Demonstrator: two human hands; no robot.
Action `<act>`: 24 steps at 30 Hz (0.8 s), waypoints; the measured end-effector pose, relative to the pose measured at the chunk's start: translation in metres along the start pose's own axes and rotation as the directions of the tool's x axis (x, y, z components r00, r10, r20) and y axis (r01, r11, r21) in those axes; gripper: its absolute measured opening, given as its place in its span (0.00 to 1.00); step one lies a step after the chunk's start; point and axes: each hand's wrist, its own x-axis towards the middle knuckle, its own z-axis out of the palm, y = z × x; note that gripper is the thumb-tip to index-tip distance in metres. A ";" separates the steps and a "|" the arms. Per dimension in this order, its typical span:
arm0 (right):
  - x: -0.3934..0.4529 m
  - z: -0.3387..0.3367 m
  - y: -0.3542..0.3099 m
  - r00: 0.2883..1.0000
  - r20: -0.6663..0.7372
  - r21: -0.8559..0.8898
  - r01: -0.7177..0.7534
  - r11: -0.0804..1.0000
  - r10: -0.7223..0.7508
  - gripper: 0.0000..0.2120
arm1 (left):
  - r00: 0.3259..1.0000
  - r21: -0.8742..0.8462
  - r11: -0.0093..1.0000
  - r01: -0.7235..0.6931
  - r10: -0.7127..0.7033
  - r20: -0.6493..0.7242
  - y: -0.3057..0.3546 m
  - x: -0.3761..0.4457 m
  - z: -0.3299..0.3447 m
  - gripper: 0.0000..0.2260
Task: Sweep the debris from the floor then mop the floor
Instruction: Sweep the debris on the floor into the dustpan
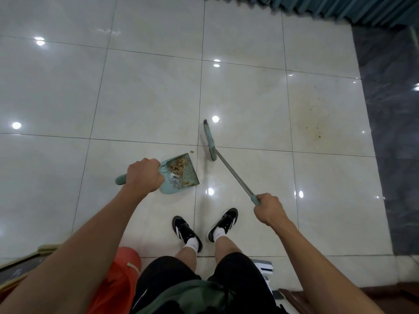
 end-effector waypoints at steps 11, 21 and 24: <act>0.000 0.009 -0.036 0.999 0.036 -0.285 0.028 0.958 -0.019 0.13 | 0.999 0.003 0.999 0.039 -0.039 0.007 -0.005 -0.021 0.004 0.05; -0.016 0.017 -0.071 0.981 0.175 -0.186 0.120 0.975 -0.088 0.07 | 0.987 -0.088 0.983 0.163 -0.161 0.024 -0.032 -0.031 0.014 0.05; -0.016 0.000 -0.071 0.975 0.211 -0.054 0.085 0.995 -0.072 0.11 | 0.978 -0.133 0.968 0.211 -0.209 0.029 -0.042 -0.033 0.013 0.05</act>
